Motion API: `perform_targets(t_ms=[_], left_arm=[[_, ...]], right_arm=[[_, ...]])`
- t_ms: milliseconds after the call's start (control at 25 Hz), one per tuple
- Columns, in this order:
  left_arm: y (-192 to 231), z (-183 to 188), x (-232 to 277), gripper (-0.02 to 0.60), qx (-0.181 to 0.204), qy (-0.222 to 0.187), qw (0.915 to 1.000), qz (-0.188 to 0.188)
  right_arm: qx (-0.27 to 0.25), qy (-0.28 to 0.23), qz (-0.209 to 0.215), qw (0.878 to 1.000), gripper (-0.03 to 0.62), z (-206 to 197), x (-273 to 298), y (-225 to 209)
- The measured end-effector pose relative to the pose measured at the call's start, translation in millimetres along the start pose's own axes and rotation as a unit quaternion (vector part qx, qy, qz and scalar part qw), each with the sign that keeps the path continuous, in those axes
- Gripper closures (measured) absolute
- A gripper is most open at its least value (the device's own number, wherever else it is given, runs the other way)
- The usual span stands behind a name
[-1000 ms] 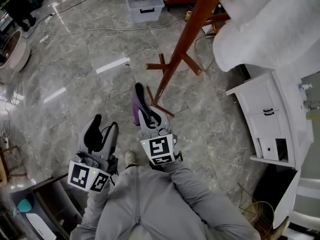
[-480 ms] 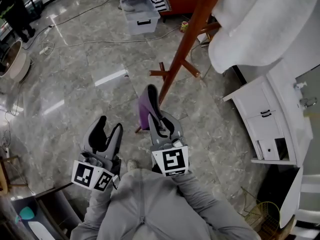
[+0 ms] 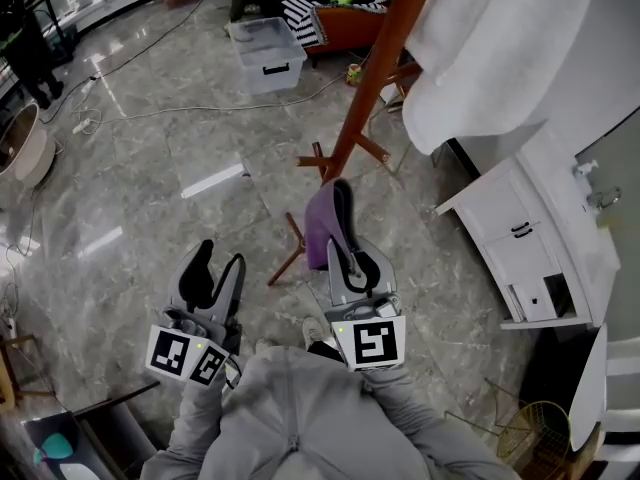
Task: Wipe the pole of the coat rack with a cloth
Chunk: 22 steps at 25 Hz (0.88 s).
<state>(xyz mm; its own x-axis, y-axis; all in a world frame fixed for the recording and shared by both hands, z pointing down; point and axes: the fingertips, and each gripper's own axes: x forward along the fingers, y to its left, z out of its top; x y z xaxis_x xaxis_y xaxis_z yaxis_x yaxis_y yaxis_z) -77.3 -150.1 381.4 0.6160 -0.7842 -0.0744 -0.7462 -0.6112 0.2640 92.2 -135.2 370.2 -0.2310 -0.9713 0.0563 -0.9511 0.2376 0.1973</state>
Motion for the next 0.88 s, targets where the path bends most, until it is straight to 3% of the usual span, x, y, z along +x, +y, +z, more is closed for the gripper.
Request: perform_targets(t_ms=[240,880], left_arm=[[2.9,6.7,-3.4,0.339,0.0,-0.012,0.9999,-0.007],[-0.2,13.6,-1.1,0.339,0.008,-0.025,0.9993,-0.026]], right_arm=[[-0.025,-0.009,-0.033,0.999,0.542,13.4,-16.8,-13.5],[-0.011,-0.023,-0.12,0.992,0.542,8.1,-48.3,-52.7]])
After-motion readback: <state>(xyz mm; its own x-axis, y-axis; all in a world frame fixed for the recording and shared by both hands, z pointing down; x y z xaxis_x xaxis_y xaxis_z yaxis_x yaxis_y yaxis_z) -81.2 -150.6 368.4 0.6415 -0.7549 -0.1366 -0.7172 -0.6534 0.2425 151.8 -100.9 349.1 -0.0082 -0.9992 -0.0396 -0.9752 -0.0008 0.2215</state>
